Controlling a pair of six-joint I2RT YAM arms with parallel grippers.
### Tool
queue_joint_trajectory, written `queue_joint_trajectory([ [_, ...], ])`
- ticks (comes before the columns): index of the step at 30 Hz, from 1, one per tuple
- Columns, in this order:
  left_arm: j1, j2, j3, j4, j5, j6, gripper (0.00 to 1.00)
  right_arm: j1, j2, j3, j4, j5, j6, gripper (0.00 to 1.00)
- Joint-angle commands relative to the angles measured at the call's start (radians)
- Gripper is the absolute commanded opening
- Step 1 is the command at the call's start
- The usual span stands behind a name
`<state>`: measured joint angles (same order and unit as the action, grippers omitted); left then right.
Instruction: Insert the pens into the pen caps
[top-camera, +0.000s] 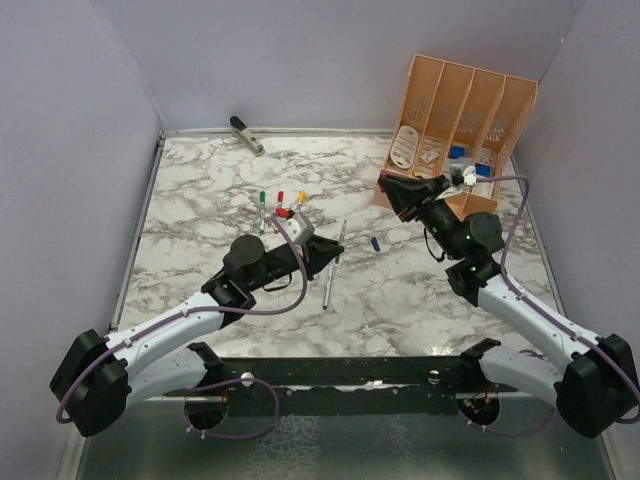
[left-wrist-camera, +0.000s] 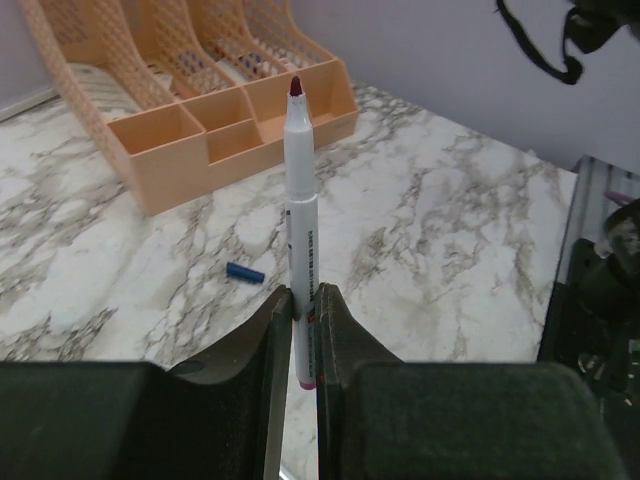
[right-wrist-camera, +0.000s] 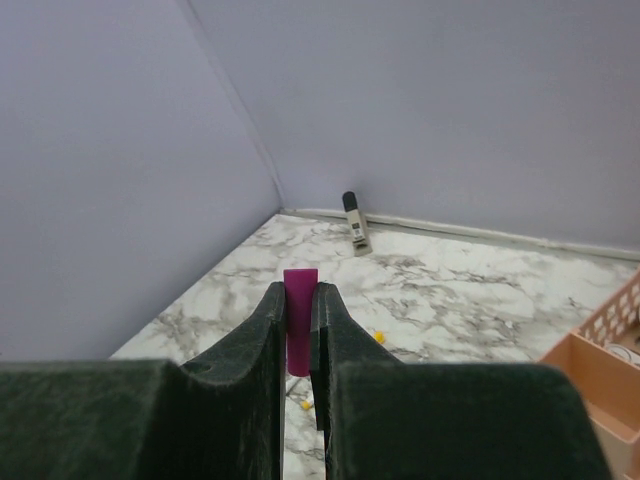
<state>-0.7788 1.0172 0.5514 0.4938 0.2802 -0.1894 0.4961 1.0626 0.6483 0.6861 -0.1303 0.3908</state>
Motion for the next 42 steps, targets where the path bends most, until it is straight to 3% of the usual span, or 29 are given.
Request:
queue_joint_trajectory([
  [1, 0.004, -0.014, -0.035, 0.257, 0.213, -0.059, 0.00, 0.002, -0.045, -0.033, 0.149, -0.197, 0.020, 0.01],
  [8, 0.004, 0.035, -0.041, 0.374, 0.275, -0.174, 0.00, 0.002, -0.083, -0.089, 0.301, -0.320, 0.097, 0.01],
  [18, 0.004, 0.049, -0.024, 0.308, 0.205, -0.206, 0.00, 0.002, -0.055, -0.105, 0.450, -0.391, 0.205, 0.01],
  [30, 0.003, 0.098, 0.019, 0.298, 0.224, -0.261, 0.00, 0.002, 0.085, -0.111, 0.717, -0.471, 0.352, 0.02],
  [42, 0.003, 0.142, 0.055, 0.300, 0.240, -0.275, 0.00, 0.002, 0.124, -0.103, 0.726, -0.497, 0.385, 0.02],
])
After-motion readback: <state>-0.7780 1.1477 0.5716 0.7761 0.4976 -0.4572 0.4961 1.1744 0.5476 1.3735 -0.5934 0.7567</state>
